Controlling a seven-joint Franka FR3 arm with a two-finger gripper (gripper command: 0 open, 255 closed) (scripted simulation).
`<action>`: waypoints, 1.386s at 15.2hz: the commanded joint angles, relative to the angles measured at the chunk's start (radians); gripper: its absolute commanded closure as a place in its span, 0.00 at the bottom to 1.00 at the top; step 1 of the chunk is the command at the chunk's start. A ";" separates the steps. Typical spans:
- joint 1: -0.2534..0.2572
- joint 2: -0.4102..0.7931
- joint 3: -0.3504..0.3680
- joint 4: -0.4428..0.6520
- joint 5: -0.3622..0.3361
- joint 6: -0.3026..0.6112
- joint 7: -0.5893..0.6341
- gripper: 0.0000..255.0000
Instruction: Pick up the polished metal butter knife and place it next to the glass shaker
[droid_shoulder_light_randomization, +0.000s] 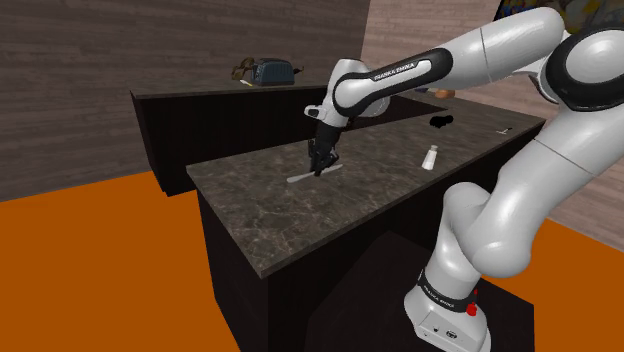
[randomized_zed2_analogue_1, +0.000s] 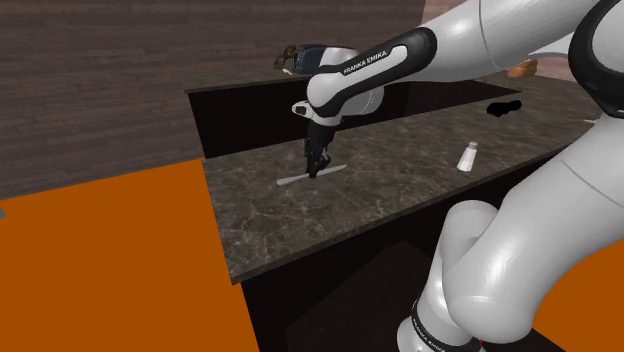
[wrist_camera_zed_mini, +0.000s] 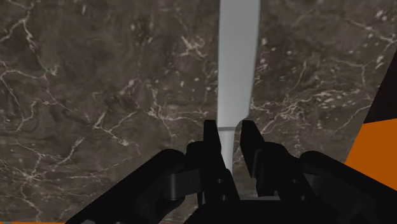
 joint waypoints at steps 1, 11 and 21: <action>-0.003 -0.014 0.008 0.017 -0.006 -0.030 0.010 1.00; -0.008 -0.056 0.036 0.119 -0.018 -0.170 0.042 1.00; -0.076 -0.126 -0.045 0.140 -0.076 -0.262 -0.070 1.00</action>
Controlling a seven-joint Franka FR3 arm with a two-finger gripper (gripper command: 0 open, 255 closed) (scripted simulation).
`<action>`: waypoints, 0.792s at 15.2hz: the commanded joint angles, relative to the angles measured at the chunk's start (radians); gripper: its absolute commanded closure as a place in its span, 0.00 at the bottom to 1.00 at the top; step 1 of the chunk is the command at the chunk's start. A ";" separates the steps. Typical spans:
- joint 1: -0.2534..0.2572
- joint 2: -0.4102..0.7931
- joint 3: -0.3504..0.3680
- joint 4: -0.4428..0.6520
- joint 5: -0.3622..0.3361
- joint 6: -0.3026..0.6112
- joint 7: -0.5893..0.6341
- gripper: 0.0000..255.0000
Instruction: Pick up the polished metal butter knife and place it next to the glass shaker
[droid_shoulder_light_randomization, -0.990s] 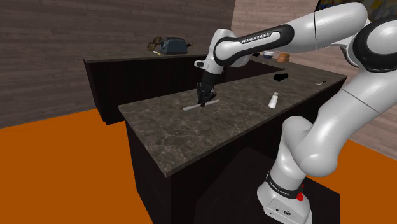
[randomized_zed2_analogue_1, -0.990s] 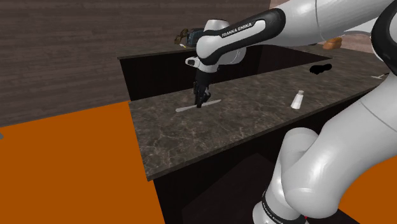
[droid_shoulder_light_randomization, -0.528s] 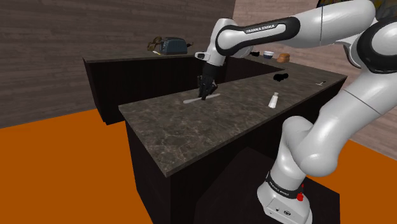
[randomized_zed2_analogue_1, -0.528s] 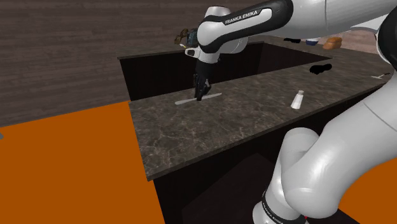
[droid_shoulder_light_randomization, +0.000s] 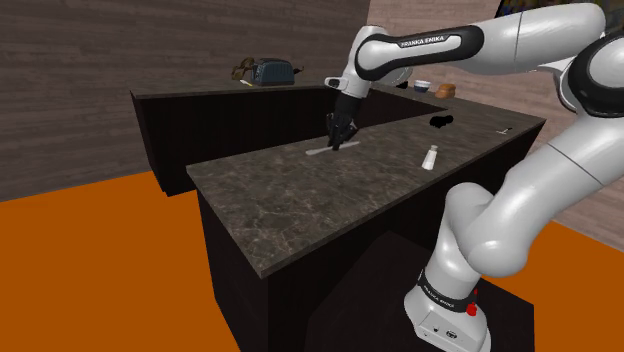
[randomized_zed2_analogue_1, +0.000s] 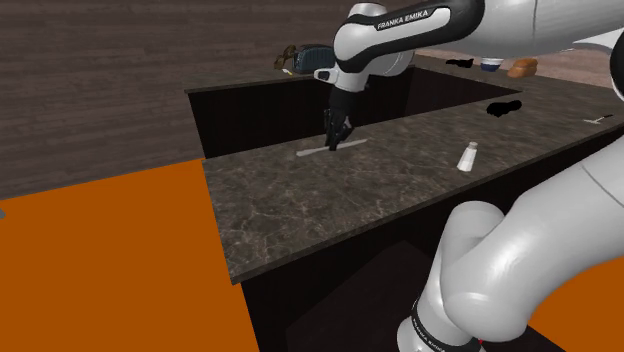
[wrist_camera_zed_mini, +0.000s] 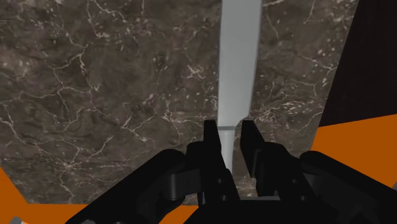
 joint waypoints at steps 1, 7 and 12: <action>-0.026 -0.025 -0.031 -0.005 -0.023 -0.021 -0.044 1.00; -0.078 -0.042 -0.138 0.029 -0.069 -0.070 -0.179 1.00; -0.100 -0.025 -0.243 0.087 -0.095 -0.107 -0.301 1.00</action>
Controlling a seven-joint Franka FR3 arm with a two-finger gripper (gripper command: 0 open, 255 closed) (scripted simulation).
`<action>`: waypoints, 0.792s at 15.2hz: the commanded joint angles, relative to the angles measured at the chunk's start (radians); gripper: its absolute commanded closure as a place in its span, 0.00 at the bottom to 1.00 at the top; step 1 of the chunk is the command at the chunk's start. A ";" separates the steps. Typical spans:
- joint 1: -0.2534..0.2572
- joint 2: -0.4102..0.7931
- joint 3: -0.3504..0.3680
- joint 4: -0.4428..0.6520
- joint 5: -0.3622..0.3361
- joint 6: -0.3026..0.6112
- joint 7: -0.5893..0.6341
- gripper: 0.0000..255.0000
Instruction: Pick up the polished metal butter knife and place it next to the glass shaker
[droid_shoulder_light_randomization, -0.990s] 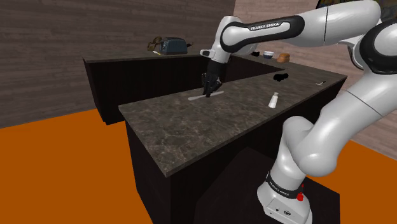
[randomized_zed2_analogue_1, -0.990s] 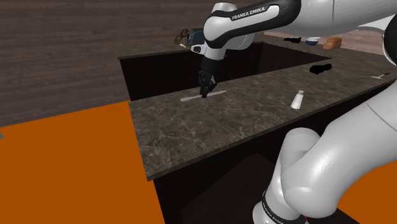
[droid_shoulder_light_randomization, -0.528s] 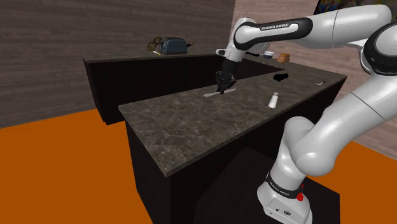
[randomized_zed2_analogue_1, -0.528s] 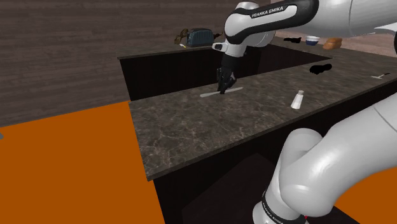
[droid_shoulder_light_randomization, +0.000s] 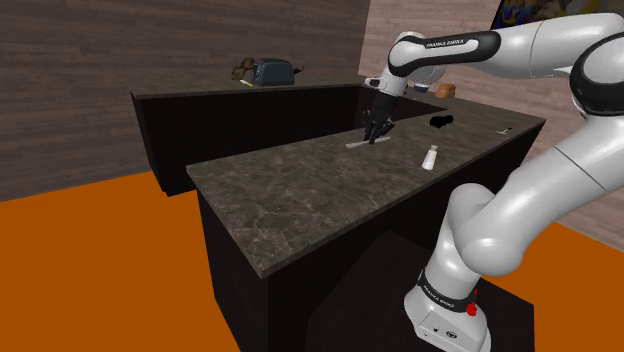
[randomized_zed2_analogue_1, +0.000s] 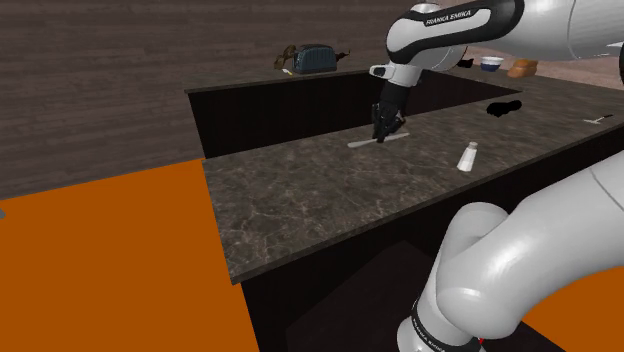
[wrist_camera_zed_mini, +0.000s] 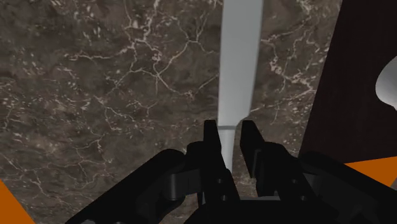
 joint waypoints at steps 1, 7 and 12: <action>-0.003 0.016 -0.046 0.036 -0.005 -0.018 -0.053 1.00; 0.014 0.085 -0.208 0.148 -0.002 -0.057 -0.218 1.00; 0.087 0.186 -0.407 0.271 0.046 -0.088 -0.379 1.00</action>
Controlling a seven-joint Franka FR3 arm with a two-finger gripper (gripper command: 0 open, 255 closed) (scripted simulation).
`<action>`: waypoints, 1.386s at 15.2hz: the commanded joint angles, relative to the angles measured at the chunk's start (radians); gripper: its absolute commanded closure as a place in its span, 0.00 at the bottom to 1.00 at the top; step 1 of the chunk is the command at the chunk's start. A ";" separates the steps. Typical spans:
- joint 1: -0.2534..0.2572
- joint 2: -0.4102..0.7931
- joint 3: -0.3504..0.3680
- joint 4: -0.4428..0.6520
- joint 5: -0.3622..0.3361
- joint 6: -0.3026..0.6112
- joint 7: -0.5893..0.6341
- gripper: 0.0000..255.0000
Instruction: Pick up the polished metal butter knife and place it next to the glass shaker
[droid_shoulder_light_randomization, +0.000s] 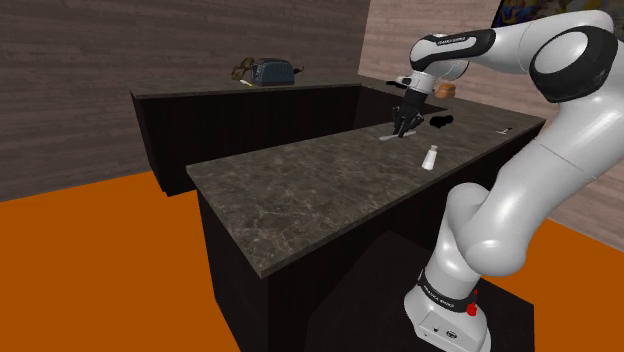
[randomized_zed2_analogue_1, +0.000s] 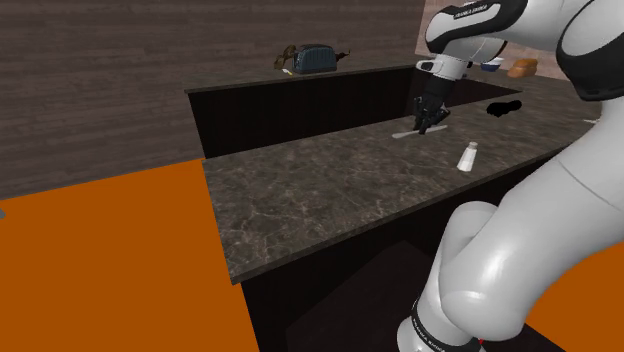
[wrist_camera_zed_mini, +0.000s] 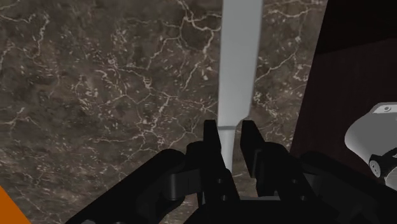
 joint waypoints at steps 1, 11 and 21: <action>0.049 0.051 -0.100 0.050 0.031 -0.008 -0.070 1.00; 0.136 0.101 -0.247 -0.018 0.063 0.102 -0.139 1.00; 0.277 0.123 -0.415 -0.108 0.077 0.231 -0.170 1.00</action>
